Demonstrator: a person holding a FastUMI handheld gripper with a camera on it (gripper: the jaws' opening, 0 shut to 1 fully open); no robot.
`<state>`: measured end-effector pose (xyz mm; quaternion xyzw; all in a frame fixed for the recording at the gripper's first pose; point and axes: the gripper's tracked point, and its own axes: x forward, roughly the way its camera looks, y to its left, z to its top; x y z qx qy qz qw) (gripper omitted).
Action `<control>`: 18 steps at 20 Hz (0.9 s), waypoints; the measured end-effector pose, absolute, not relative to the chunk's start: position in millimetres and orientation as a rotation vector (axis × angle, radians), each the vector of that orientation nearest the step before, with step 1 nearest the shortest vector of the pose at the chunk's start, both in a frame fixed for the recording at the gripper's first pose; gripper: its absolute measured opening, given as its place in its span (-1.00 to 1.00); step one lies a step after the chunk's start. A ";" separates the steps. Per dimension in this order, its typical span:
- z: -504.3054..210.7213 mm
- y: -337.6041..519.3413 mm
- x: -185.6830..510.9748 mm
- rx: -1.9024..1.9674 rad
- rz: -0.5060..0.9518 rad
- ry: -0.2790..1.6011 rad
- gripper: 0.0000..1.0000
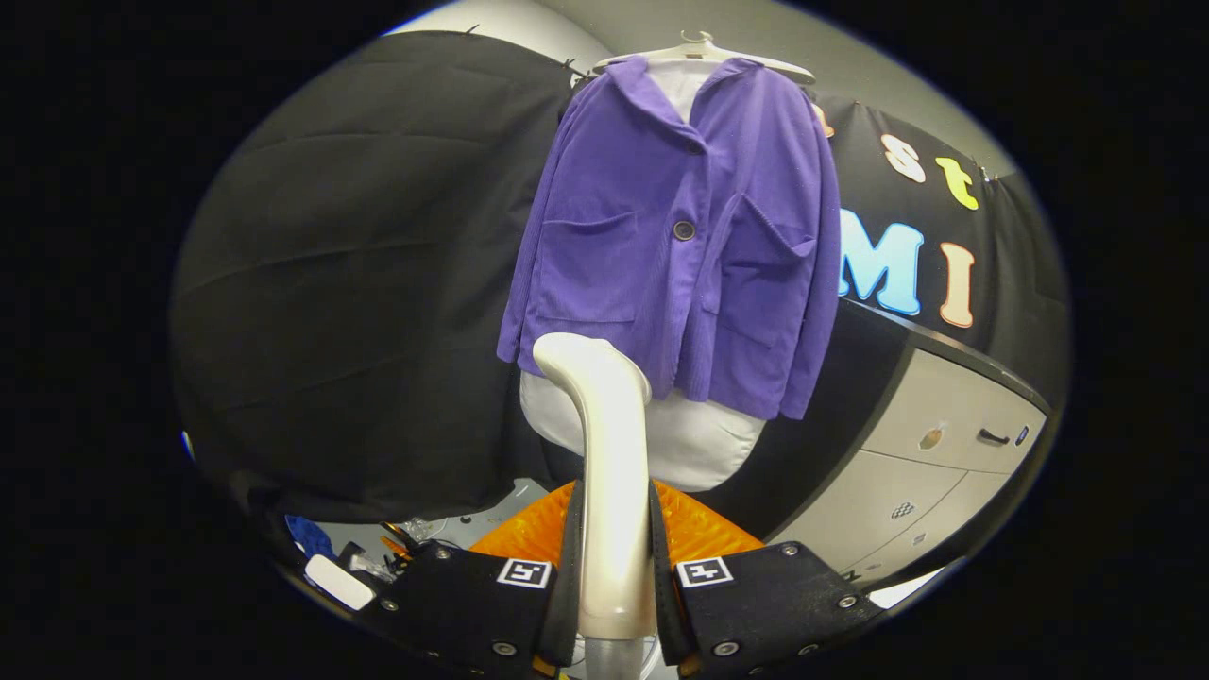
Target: Iron the clothes twice with a garment steamer, once on the left side and once on the right side.
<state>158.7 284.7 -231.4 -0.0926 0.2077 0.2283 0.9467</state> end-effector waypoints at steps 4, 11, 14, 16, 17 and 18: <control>-189.9 248.7 141.6 -0.121 0.426 0.367 -0.33; -95.0 156.4 108.9 -0.033 0.335 0.199 -0.33; -61.5 118.8 84.2 -0.004 0.305 0.137 -0.33; -44.5 97.3 66.5 0.011 0.290 0.110 -0.33; -36.9 87.7 58.3 0.017 0.284 0.097 -0.33; -29.9 78.5 50.8 0.020 0.277 0.090 -0.33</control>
